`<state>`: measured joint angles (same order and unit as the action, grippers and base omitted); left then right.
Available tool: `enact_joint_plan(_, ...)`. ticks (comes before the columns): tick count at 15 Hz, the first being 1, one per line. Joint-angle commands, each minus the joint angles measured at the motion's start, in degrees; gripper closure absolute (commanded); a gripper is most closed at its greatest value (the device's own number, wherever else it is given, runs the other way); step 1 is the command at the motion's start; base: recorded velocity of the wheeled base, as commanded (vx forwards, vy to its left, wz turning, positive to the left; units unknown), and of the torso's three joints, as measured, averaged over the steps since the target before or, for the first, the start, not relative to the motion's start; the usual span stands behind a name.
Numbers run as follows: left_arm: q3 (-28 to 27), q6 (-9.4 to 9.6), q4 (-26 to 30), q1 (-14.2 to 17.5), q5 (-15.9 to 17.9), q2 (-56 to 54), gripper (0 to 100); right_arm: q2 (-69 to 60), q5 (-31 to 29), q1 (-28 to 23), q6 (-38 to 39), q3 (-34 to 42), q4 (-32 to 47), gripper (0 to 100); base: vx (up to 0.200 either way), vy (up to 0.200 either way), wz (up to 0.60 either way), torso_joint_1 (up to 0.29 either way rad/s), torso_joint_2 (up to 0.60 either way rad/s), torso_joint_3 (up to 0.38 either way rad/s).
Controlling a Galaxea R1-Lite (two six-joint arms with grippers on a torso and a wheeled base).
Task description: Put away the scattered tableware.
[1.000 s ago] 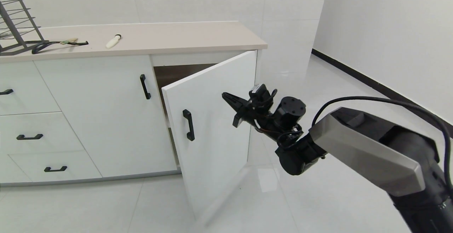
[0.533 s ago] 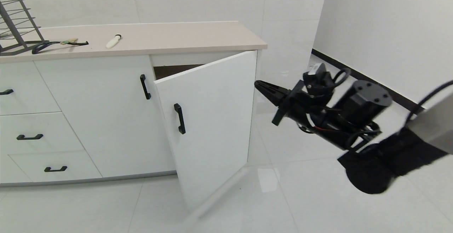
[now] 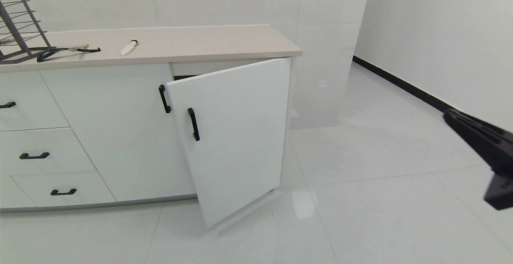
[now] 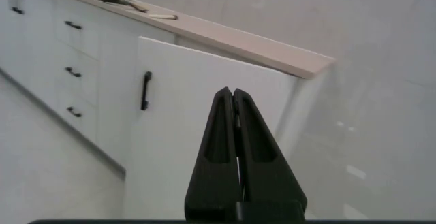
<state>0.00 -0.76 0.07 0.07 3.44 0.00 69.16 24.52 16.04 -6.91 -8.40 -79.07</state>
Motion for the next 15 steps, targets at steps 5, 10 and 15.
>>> enact_joint_plan(5, 0.00, -0.04, 0.01, 0.01, -0.01, 0.00, 0, -36.81, 0.01, -13.93, -0.03, 7.96, 9.20, 100, 0.000, 0.000, 0.00, 0.000, 0.00, 0.000)
enact_joint_plan(10, 0.00, -0.04, 0.01, 0.01, -0.01, 0.09, 0, -62.30, 1.15, -17.27, -0.73, 7.78, 37.76, 100, 0.000, 0.000, 0.00, 0.000, 0.00, 0.000)
enact_joint_plan(15, 0.00, -0.12, 0.01, 0.01, -0.01, 0.00, 0, -68.28, -10.98, -16.22, -0.21, 8.40, 63.34, 100, 0.000, 0.000, 0.00, 0.000, 0.00, 0.000)
